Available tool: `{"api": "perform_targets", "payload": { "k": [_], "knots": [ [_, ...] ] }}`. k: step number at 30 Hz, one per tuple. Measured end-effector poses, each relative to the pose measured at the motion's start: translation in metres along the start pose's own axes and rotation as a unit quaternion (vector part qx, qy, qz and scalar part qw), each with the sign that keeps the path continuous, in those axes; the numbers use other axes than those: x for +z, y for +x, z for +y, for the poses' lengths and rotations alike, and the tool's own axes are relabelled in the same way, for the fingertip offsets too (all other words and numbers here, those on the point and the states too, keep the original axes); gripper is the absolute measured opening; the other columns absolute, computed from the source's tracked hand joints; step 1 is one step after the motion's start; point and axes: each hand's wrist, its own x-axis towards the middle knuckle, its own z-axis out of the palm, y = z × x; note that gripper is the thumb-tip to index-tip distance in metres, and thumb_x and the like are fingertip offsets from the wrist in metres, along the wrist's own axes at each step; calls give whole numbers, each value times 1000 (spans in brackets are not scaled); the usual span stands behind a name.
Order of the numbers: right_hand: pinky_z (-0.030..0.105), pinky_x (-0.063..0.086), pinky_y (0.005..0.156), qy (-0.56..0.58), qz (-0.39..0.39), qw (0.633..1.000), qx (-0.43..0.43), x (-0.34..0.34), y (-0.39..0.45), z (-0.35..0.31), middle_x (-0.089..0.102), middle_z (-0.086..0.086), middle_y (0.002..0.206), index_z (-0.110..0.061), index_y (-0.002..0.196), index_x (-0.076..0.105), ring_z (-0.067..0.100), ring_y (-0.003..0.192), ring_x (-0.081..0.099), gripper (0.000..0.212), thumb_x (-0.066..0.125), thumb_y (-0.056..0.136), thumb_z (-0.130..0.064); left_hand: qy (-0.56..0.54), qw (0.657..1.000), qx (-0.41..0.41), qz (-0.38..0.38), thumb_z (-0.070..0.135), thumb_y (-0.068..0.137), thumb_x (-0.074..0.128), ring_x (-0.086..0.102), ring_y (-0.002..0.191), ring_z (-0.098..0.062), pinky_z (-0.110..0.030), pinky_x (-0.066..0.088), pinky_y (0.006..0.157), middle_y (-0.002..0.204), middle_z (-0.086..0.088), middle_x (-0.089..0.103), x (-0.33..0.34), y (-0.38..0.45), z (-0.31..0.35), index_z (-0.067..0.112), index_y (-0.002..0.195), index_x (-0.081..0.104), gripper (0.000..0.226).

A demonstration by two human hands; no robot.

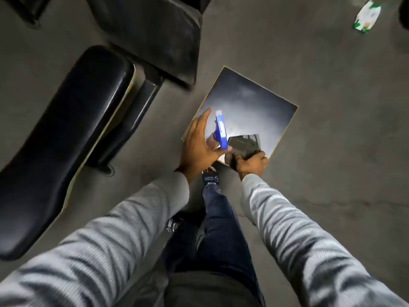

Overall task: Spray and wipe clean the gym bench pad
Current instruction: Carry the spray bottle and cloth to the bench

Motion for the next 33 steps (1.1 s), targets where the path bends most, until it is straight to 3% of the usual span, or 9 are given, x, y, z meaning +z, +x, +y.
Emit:
{"api": "perform_targets", "payload": {
  "k": [3,6,9,17,21,22,25,29,33],
  "knots": [
    [49,40,120,-40,16,998,40,0,7,-7,44,25,154,-2,147,41,46,145,41,87,90,84,-38,-1,1000,29,-12,36,72,100,63,123,-15,-27,51,110,140,-6,63,9,10,4,16,149,54,92],
    [49,42,118,-64,1,995,71,-2,14,-16,49,22,154,-5,145,43,43,145,45,85,90,83,-39,37,999,9,-11,35,82,89,69,98,-20,-38,60,93,113,-1,67,13,20,9,19,121,61,51],
    [48,46,118,-68,-21,995,70,-9,22,-23,55,18,148,-8,139,55,41,141,51,71,87,82,-37,95,995,9,-20,35,88,73,57,75,-15,-41,61,76,85,10,54,12,26,10,22,96,54,25],
    [37,59,99,72,-81,994,20,-15,3,-47,74,7,109,-13,112,71,34,109,72,33,88,84,-16,49,997,10,55,17,90,76,70,80,-28,-46,64,79,94,-7,72,-23,9,33,12,107,62,22],
    [51,66,95,108,-125,986,-9,20,6,-55,79,-4,92,-28,87,70,34,98,77,41,93,54,-36,46,992,-36,116,21,86,77,70,83,-30,-49,61,81,91,-6,72,-64,-13,24,13,103,64,24],
    [52,66,94,106,-133,985,-19,28,2,-64,79,-4,90,-29,86,70,34,97,78,42,91,52,-38,42,989,-53,128,19,85,79,70,81,-30,-48,60,79,87,-5,72,-76,-20,20,12,100,63,23],
    [45,63,99,60,-160,983,-65,32,-59,-117,77,1,97,-23,90,68,32,102,74,28,92,74,-24,44,981,-99,163,19,85,82,73,82,-35,-48,60,78,84,-6,75,-113,-38,0,12,95,64,21],
    [39,61,99,38,-192,971,-137,71,-113,-161,79,7,111,-22,106,73,30,103,72,31,91,81,-18,36,962,-121,240,38,92,74,68,73,-38,-46,57,69,75,-5,69,-162,-65,-33,16,84,58,28],
    [34,65,78,26,-231,956,-180,117,-174,-197,76,2,105,-25,101,71,26,98,72,29,91,83,-15,11,943,-147,298,40,95,75,65,66,-34,-47,58,66,72,-6,67,-211,-95,-70,14,82,58,33]
  ]
}}
